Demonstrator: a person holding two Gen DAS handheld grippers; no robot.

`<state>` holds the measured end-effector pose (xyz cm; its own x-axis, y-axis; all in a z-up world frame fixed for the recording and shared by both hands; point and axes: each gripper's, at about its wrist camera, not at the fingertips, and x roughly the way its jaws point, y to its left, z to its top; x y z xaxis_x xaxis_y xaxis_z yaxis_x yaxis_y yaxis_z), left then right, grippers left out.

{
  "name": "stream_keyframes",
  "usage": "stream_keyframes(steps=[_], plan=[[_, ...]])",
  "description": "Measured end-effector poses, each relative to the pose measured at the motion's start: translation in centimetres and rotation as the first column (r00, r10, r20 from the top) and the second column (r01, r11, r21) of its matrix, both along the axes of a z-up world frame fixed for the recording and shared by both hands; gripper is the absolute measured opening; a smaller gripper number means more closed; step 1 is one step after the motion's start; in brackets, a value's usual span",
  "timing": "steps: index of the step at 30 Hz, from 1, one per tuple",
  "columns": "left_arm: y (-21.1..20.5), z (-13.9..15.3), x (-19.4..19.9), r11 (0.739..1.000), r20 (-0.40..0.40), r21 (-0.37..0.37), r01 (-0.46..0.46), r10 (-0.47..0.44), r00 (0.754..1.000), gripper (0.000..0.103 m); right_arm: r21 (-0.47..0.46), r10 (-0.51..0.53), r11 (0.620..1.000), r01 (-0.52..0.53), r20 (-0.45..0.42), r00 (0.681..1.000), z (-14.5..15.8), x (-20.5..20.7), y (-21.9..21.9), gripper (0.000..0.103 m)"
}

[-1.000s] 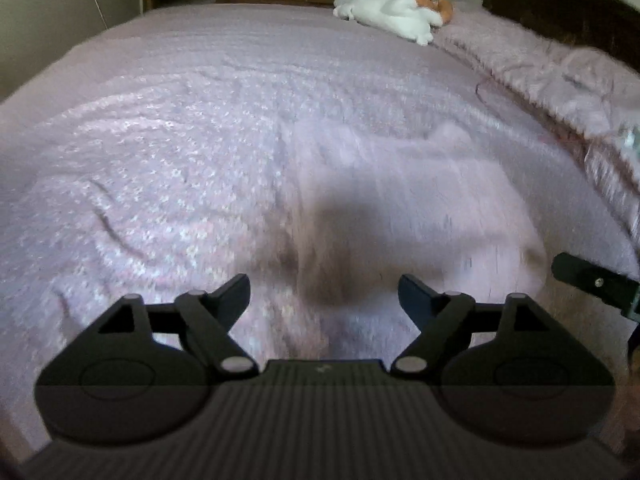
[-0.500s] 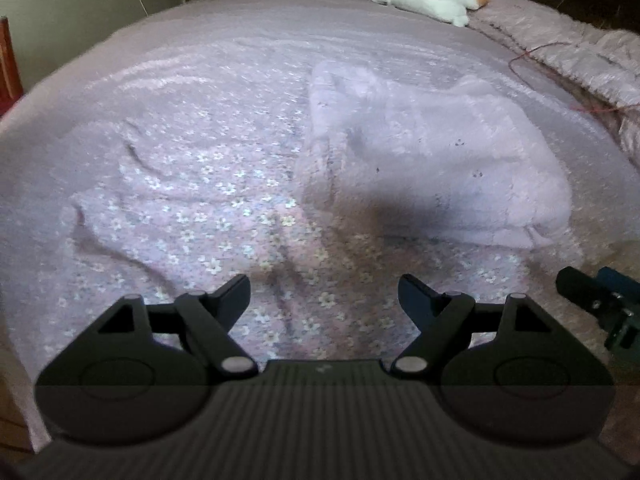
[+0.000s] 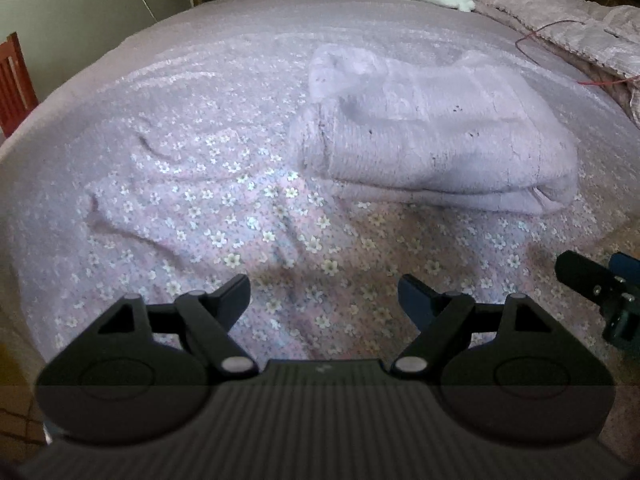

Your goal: Fold small clothes

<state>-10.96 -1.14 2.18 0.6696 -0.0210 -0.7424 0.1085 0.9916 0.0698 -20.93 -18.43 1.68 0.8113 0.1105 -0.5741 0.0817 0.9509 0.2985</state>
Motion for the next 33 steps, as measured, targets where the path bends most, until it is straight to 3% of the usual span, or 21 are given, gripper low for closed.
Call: stream_keyframes(steps=[15,33], plan=[[-0.56,-0.58,-0.01,0.998,0.001,0.063,-0.002,0.002,1.0,0.082,0.055,-0.024,0.998,0.025,-0.022,0.999,-0.54,0.25,-1.09,0.091],[-0.99,-0.4,-0.3,0.998,0.021,0.061,0.035,-0.036,0.999,0.082,0.054,-0.022,0.998,0.023,-0.025,0.999,-0.69,0.42,-1.14,0.092]])
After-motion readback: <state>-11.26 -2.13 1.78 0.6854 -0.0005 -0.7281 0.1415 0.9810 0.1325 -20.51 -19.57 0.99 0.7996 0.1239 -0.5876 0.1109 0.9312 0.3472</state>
